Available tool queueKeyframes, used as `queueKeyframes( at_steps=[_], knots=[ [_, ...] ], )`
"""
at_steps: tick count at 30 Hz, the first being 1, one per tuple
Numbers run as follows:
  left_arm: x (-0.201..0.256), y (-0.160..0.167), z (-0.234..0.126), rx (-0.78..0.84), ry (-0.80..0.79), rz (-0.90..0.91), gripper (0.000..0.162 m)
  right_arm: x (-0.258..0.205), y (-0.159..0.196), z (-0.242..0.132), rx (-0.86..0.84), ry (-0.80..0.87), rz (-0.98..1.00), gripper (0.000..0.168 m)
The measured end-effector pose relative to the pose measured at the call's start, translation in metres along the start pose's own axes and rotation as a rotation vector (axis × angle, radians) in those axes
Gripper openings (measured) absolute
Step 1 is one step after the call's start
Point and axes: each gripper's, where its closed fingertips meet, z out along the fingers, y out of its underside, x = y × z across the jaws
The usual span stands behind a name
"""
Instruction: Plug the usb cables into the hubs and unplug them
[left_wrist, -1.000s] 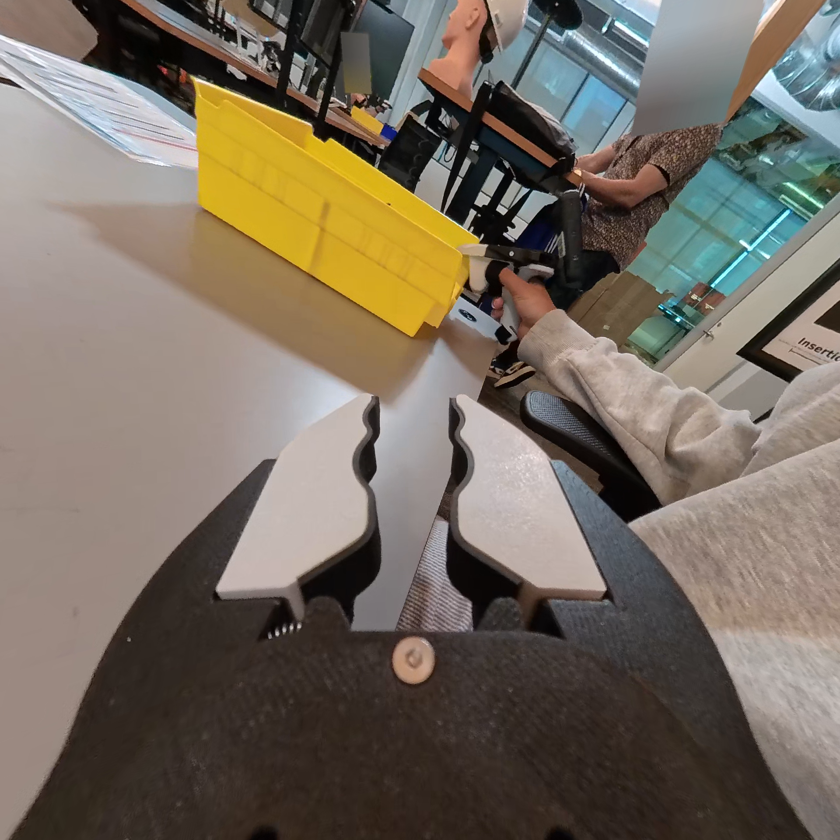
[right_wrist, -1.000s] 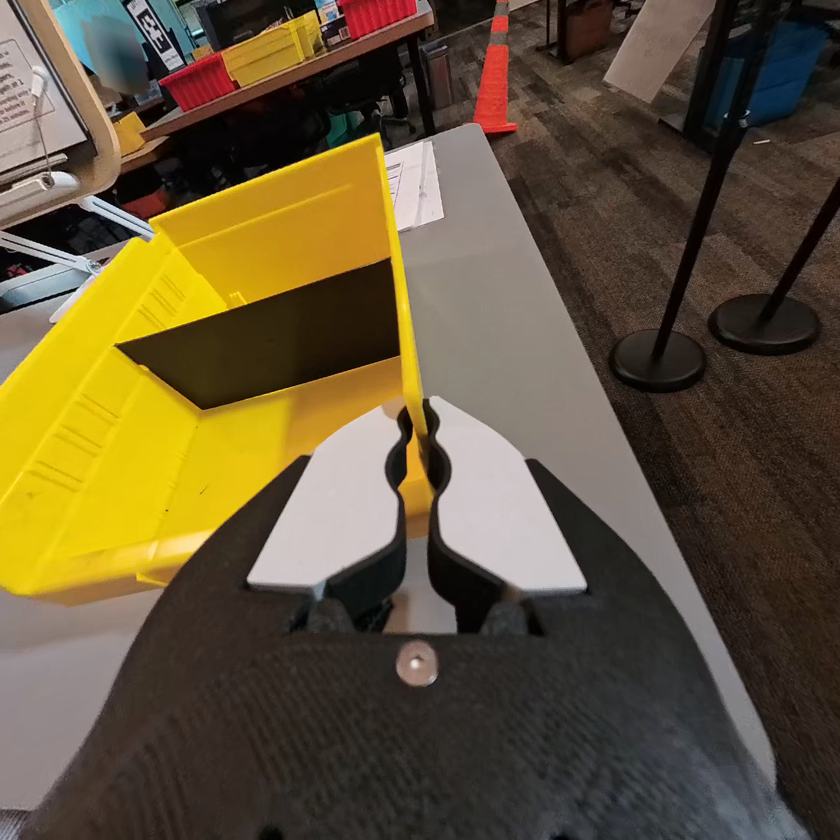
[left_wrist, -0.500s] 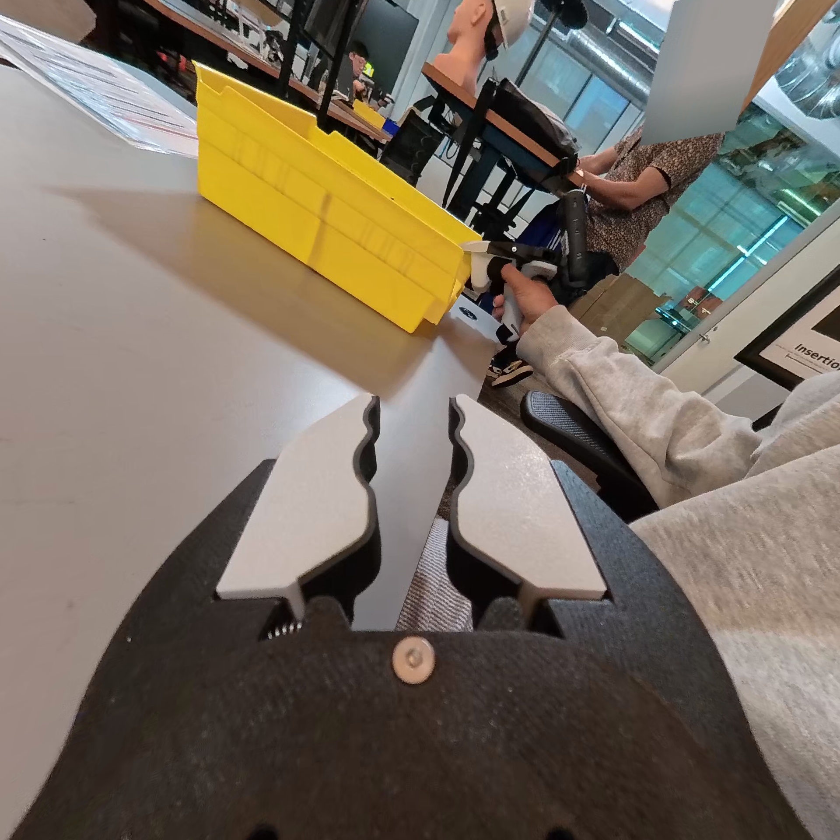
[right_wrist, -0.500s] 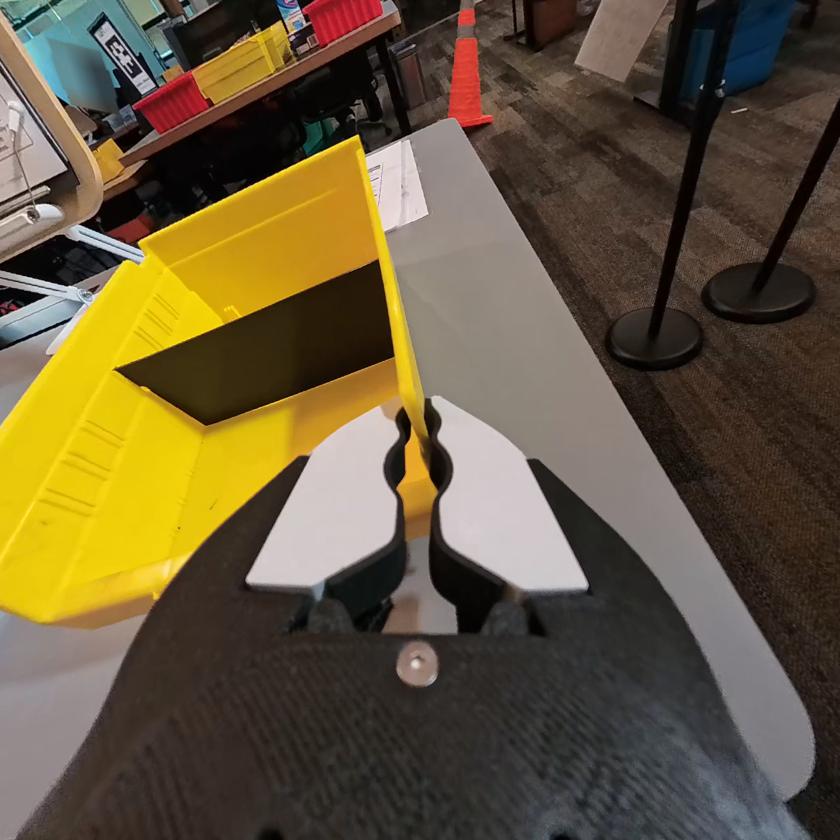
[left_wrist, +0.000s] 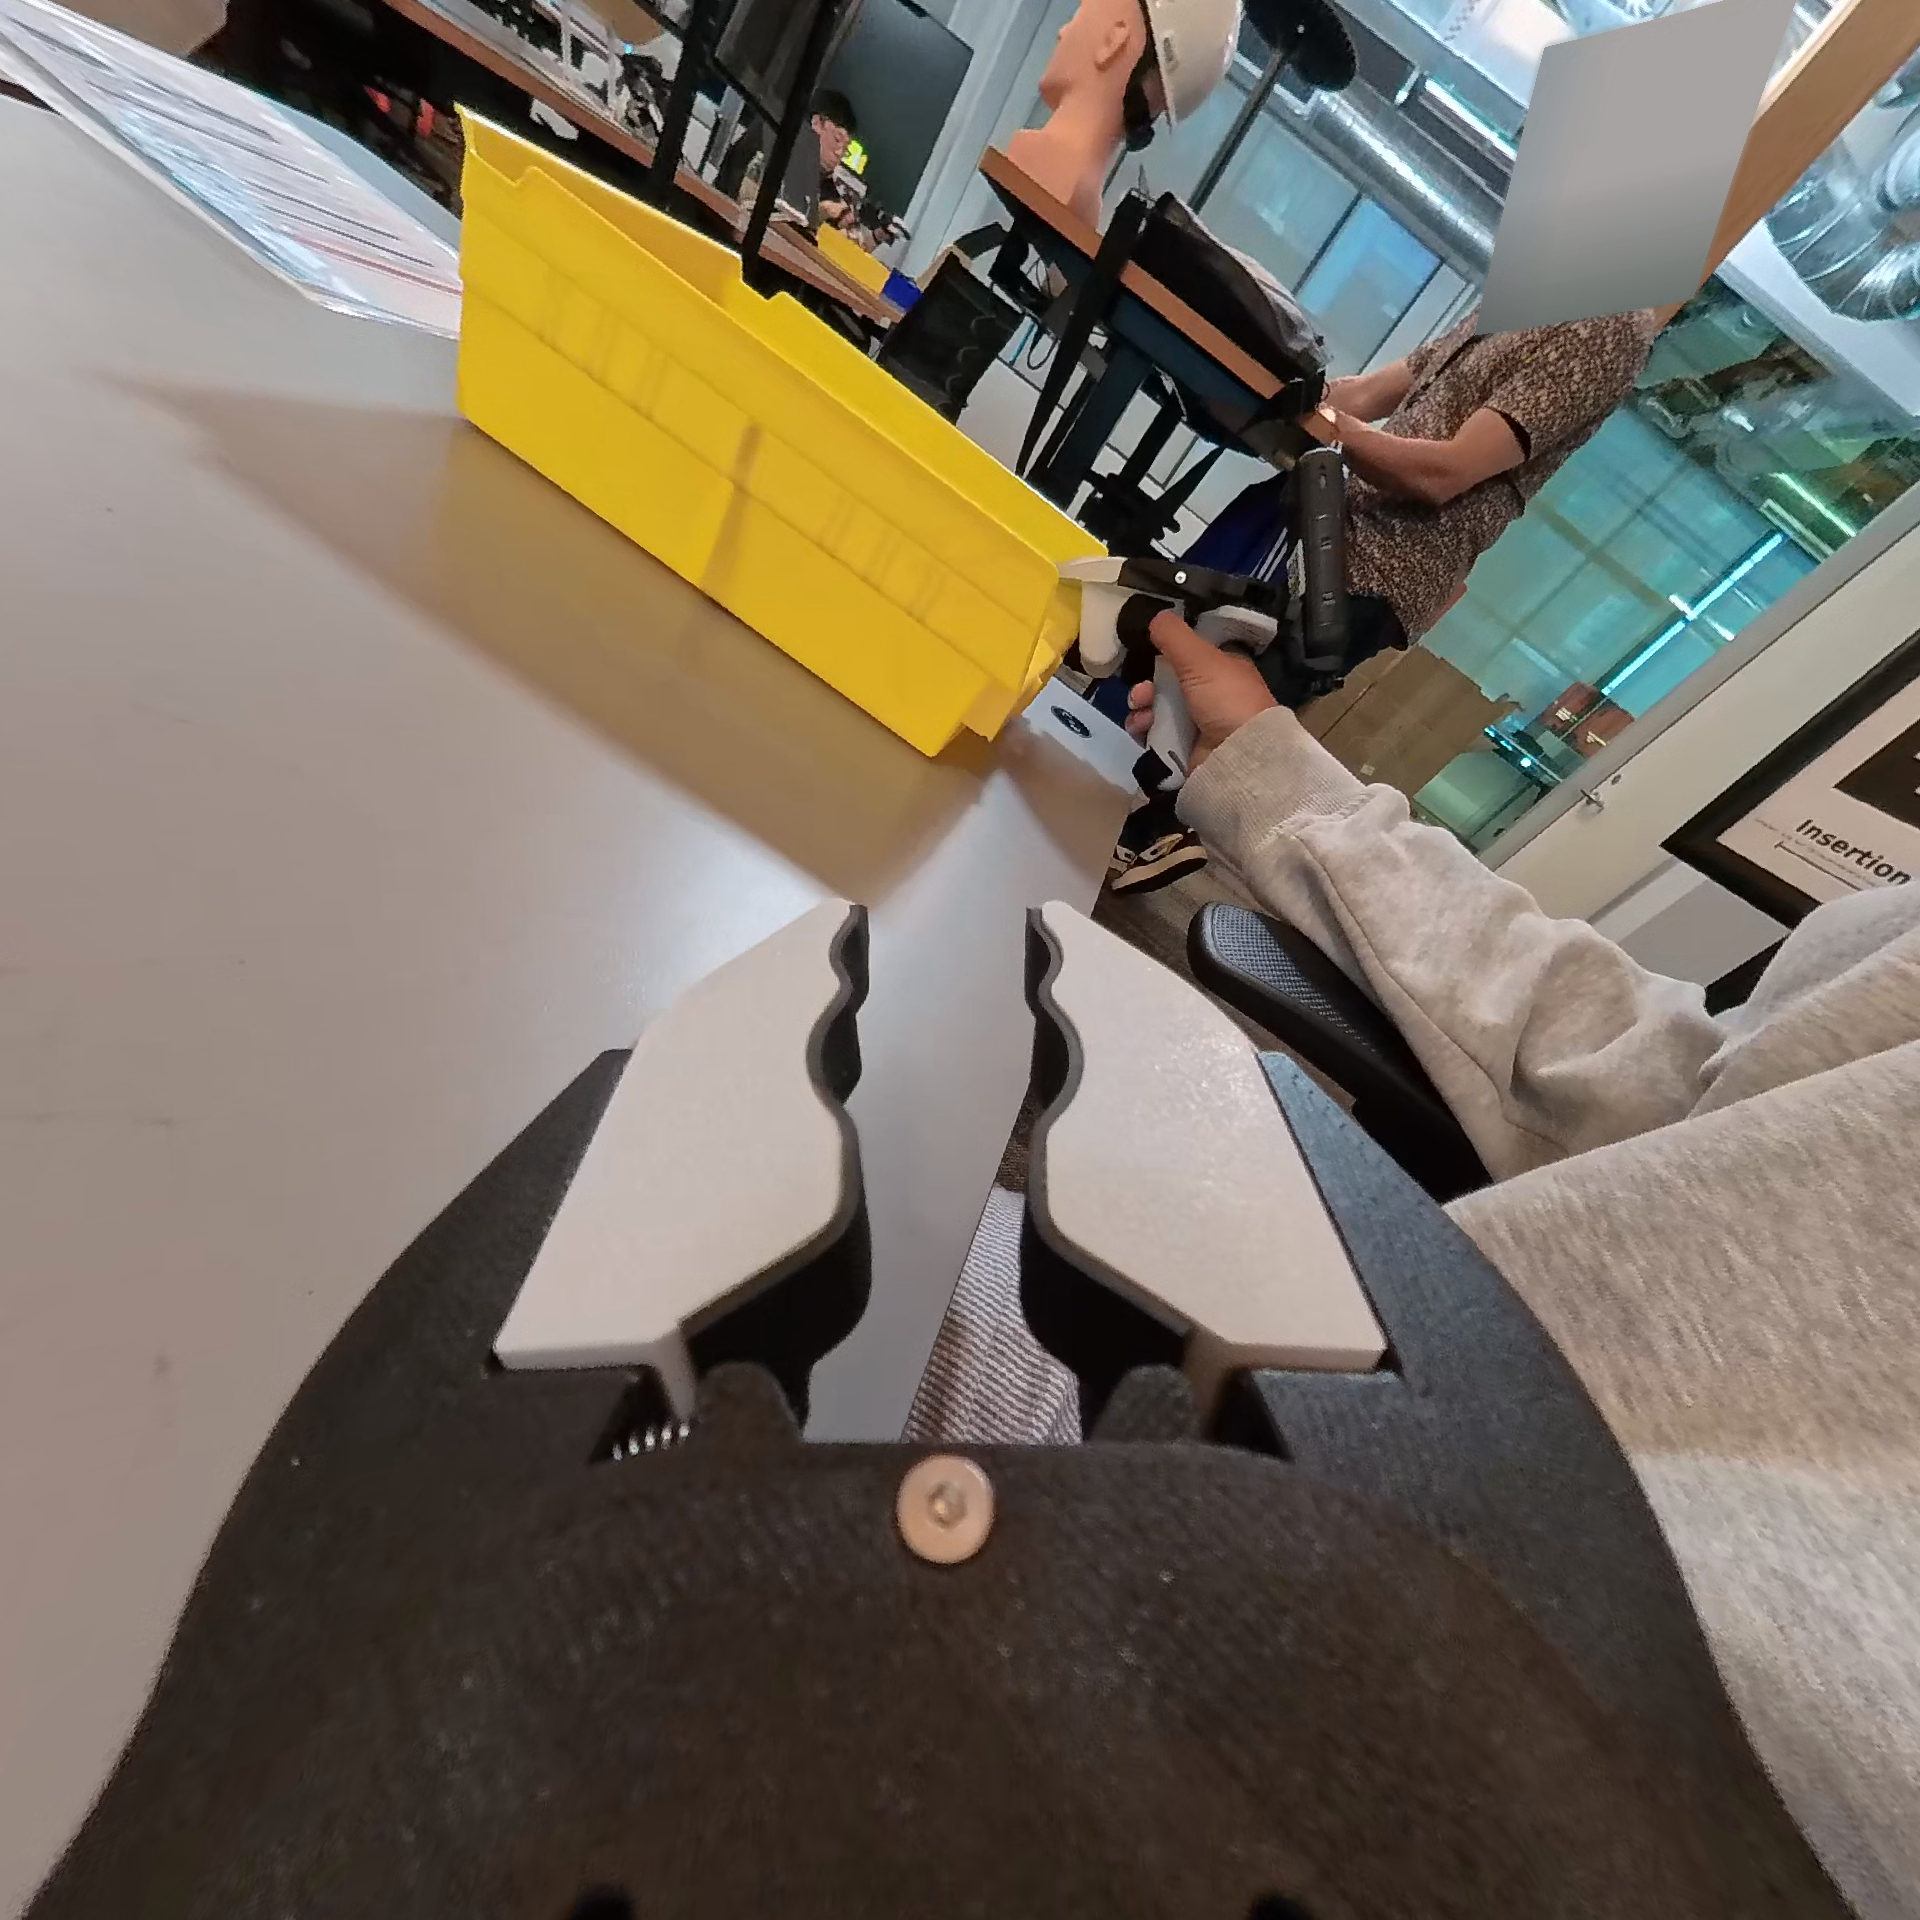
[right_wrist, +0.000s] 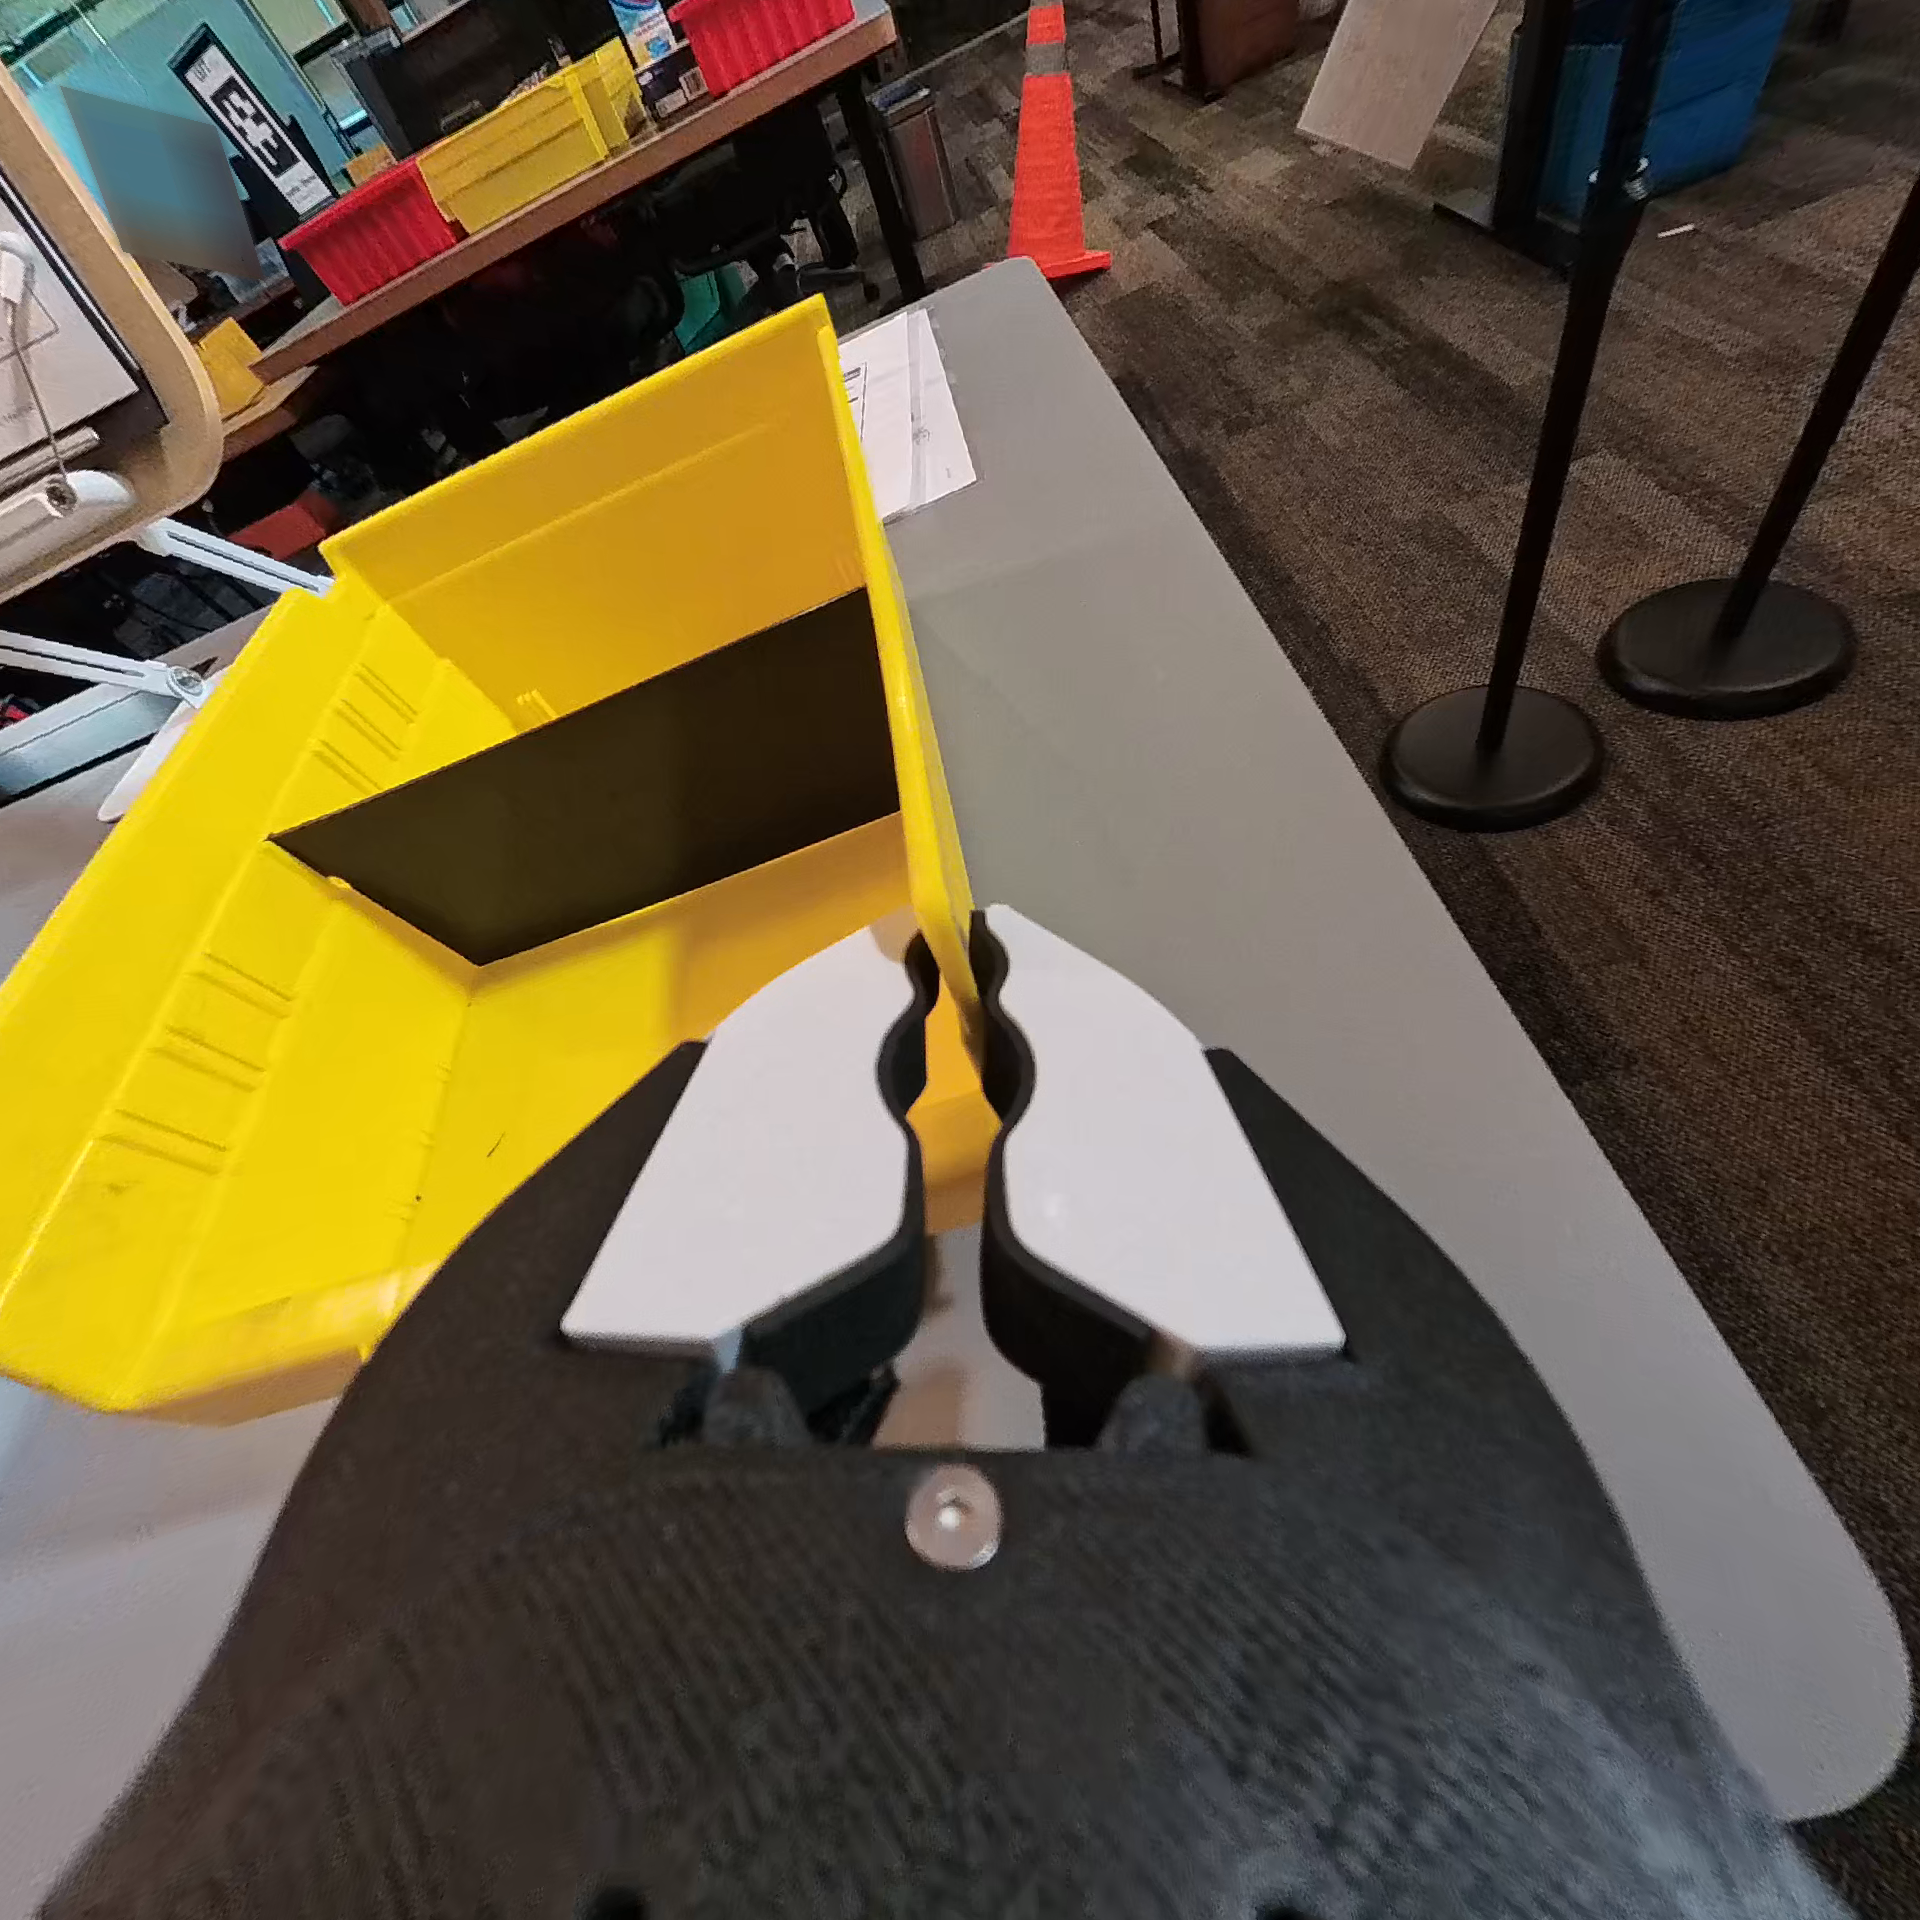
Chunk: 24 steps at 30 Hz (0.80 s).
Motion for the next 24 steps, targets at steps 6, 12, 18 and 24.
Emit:
queueKeyframes(
  at_steps=[6, 12, 18, 24],
  knots=[
    [-0.001, 0.000, 0.001, -0.003, -0.001, -0.006, 0.029, 0.000, 0.000, 0.000, -0.003, 0.010, -0.003, 0.005],
    [0.001, 0.005, 0.004, -0.038, -0.023, 0.082, 0.029, 0.000, 0.000, -0.001, -0.004, 0.018, 0.001, 0.005],
    [-0.002, 0.005, 0.004, -0.036, -0.031, 0.077, 0.029, -0.001, -0.020, -0.009, 0.090, 0.079, 0.000, 0.026],
    [-0.018, -0.013, -0.006, 0.023, -0.118, 0.123, 0.030, -0.114, -0.083, -0.063, 0.498, -0.048, -0.364, 0.021]
  ],
)
